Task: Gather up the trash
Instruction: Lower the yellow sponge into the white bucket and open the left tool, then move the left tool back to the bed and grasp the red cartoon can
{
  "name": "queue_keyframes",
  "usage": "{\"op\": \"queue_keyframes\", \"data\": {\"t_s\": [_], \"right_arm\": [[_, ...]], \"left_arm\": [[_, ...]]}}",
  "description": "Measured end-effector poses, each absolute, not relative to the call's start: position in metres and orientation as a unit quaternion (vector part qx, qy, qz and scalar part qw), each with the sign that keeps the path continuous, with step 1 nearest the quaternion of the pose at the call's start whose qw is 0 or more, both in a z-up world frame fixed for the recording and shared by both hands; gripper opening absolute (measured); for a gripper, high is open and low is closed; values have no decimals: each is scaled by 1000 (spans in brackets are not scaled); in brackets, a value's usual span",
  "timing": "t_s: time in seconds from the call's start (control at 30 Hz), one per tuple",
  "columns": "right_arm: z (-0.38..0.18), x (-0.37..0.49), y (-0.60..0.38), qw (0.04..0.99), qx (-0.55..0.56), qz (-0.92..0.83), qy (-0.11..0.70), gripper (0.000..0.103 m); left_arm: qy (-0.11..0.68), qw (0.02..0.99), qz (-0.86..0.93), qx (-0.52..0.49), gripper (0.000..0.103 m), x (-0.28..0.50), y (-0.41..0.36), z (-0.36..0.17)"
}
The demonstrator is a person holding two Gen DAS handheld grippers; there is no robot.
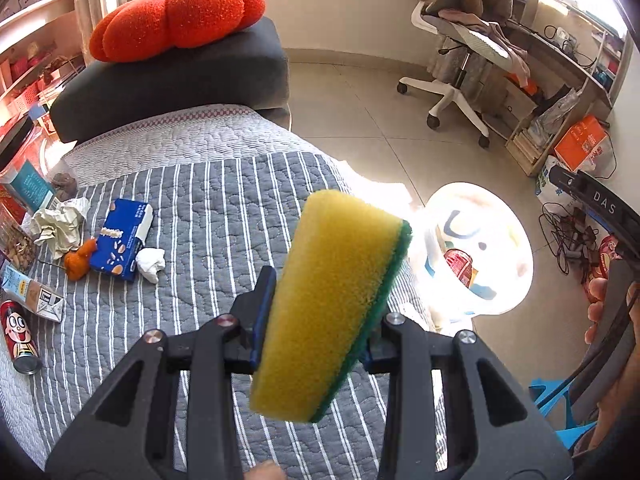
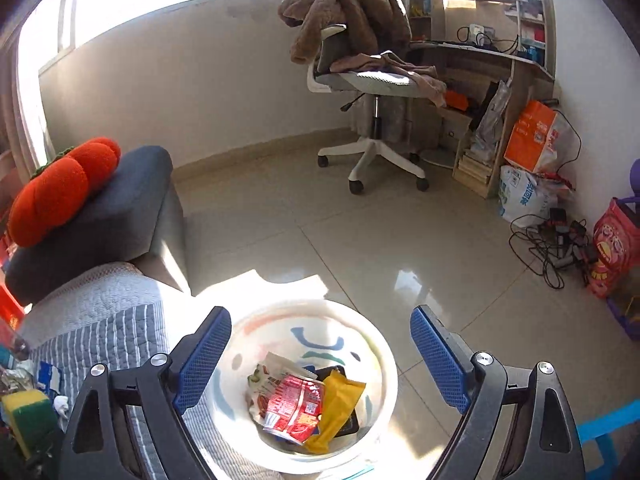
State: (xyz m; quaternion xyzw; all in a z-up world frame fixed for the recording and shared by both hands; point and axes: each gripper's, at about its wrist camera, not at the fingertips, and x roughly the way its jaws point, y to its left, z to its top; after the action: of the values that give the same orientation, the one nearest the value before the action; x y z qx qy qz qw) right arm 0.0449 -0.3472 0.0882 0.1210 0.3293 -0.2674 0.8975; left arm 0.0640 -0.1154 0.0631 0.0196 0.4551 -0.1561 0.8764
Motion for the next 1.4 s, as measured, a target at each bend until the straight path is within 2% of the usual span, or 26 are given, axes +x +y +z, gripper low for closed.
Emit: {"op": "queue_keyframes", "data": {"t_s": [0.47,0.67,0.73,0.8,0.93,1.0,1.1,1.4], "right_arm": [[103,-21,-420,877,173,-325,309,93],[105,-42,-441,869,196,-340,300,93],[106,-47,-445,868,202,-345,295,93],[107,-52,-449,867,204,-350,291,93],[108,-54,-451,865,206,-352,293,93],[108,-54,-450,866,204,-351,293,93],[109,-50,-443,869,198,-345,293,93],[105,-18,-386,894,150,-280,317,93]], "left_arm": [[465,850,-246,25,37,90,-251,79],[468,842,-267,33,37,95,-289,70],[475,833,-284,28,41,100,-301,64],[486,826,-283,33,56,105,-310,57],[493,823,-282,21,57,106,-305,51],[494,822,-280,27,62,100,-297,49],[488,831,-264,50,63,93,-279,46],[499,845,-187,48,66,78,-187,37]]}}
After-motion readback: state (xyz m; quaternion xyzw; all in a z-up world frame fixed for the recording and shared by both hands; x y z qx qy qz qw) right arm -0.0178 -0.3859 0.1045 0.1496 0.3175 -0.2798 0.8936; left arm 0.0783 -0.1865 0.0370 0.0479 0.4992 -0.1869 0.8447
